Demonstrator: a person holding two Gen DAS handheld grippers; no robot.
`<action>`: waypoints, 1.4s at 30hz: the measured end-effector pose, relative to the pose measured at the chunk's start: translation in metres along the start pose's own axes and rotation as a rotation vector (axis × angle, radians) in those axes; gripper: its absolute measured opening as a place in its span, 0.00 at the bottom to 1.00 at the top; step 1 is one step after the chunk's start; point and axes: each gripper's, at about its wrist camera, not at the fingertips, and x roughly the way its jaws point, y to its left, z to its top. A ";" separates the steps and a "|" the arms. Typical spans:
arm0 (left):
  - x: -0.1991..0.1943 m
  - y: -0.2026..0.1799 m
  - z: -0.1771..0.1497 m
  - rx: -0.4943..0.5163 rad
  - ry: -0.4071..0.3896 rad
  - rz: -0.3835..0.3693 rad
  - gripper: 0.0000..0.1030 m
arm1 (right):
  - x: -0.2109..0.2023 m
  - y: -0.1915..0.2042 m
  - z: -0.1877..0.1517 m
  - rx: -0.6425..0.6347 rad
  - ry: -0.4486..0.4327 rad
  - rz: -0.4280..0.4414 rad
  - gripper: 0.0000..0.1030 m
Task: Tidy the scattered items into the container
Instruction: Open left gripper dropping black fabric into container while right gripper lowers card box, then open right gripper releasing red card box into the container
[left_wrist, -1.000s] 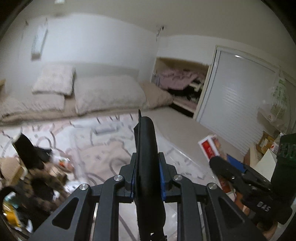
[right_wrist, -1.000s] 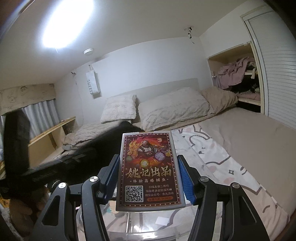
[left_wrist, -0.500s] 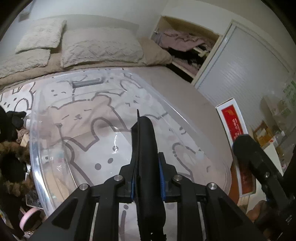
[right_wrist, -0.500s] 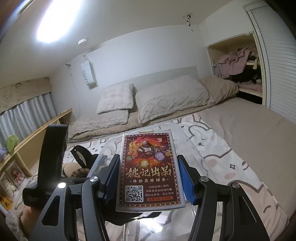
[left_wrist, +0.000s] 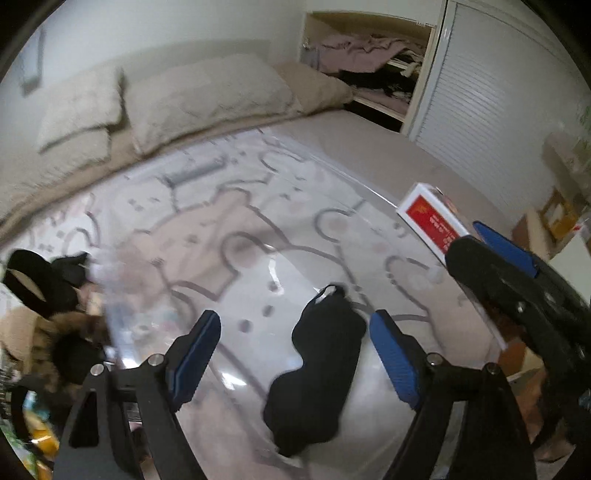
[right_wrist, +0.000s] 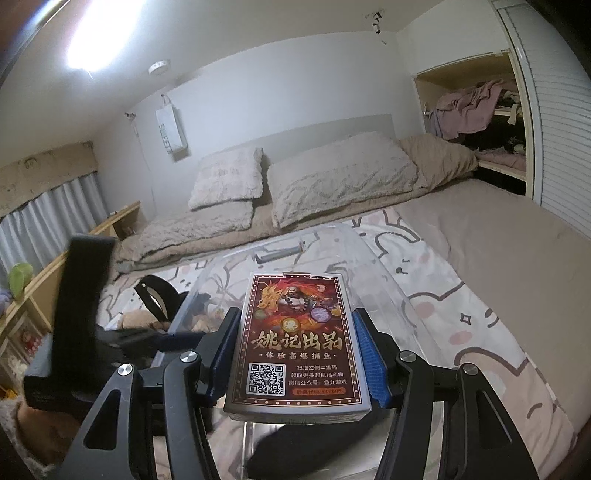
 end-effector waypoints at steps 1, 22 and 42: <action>-0.005 0.002 -0.002 0.007 -0.017 0.020 0.81 | 0.002 0.001 0.000 -0.003 0.006 -0.003 0.59; -0.068 0.050 -0.013 -0.115 -0.296 0.094 0.81 | 0.069 0.028 -0.017 -0.188 0.340 -0.082 0.59; -0.068 0.067 -0.025 -0.179 -0.264 0.044 0.81 | 0.075 0.049 -0.016 -0.244 0.370 -0.117 0.59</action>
